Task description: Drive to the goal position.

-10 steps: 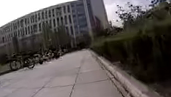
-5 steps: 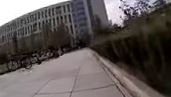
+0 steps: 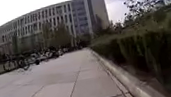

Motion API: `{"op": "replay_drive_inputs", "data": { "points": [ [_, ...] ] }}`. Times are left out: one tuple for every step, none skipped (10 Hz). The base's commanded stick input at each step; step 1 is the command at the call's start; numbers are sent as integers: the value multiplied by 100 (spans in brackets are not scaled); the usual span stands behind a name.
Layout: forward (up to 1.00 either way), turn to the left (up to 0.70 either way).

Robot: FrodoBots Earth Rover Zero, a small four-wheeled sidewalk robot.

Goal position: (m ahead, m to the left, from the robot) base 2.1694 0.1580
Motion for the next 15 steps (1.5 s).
{"op": "replay_drive_inputs", "data": {
  "points": [
    [60,-13],
    [60,2],
    [60,2],
    [60,2],
    [60,2],
    [60,2],
    [60,2],
    [60,0],
    [60,-5],
    [60,-5],
    [60,2],
    [60,2],
    [60,2],
    [60,2],
    [60,2]
  ]
}}
